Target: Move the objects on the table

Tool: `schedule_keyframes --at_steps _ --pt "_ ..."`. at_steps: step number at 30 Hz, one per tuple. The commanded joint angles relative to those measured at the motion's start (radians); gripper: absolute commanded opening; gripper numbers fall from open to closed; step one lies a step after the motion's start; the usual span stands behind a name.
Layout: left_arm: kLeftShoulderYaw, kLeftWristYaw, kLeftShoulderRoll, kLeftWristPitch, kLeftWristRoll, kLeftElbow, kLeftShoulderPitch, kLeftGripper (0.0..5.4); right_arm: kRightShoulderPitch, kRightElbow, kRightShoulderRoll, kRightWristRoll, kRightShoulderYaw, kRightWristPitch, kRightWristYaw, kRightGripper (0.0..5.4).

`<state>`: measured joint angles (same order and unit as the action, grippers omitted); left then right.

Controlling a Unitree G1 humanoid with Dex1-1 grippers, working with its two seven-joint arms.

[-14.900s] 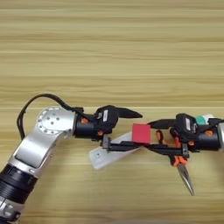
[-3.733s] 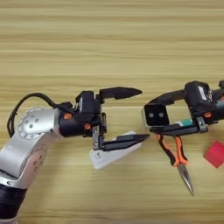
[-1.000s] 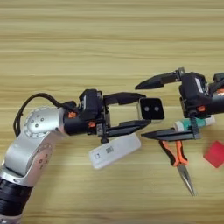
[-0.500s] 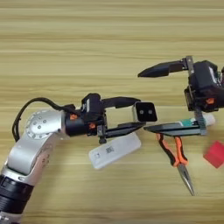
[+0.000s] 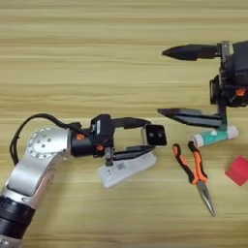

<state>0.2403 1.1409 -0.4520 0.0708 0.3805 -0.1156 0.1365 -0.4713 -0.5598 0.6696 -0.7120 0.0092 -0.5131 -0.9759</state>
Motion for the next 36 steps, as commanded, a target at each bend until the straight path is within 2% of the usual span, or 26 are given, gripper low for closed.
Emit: schedule_keyframes --at_steps 1,12,19,22,26,31,36 --pt "-0.017 -0.005 0.001 0.021 -0.016 0.049 0.022 2.4 -0.012 0.001 -0.004 -0.002 -0.02 0.016 0.015 5.4" --pt "-0.04 -0.079 0.036 0.06 -0.058 0.145 0.034 2.4 0.056 -0.018 -0.013 0.022 -0.07 0.052 0.088 5.4" --pt "-0.05 -0.136 0.04 0.082 -0.121 0.205 0.047 2.4 0.071 -0.014 -0.027 0.073 -0.089 0.084 0.174 5.4" --pt "-0.044 -0.183 0.04 0.072 -0.17 0.217 0.052 2.4 0.075 -0.023 -0.037 0.075 -0.101 0.087 0.207 5.4" --pt "-0.041 -0.212 0.042 0.061 -0.193 0.221 0.05 2.4 0.086 -0.033 -0.059 0.066 -0.129 0.096 0.258 5.4" --pt "-0.039 -0.226 0.039 0.059 -0.204 0.223 0.041 2.4 0.118 -0.045 -0.085 0.139 -0.149 0.12 0.36 5.4" --pt "-0.038 -0.234 0.036 0.054 -0.209 0.226 0.032 2.4 0.122 -0.044 -0.155 0.167 -0.177 0.097 0.52 5.4"
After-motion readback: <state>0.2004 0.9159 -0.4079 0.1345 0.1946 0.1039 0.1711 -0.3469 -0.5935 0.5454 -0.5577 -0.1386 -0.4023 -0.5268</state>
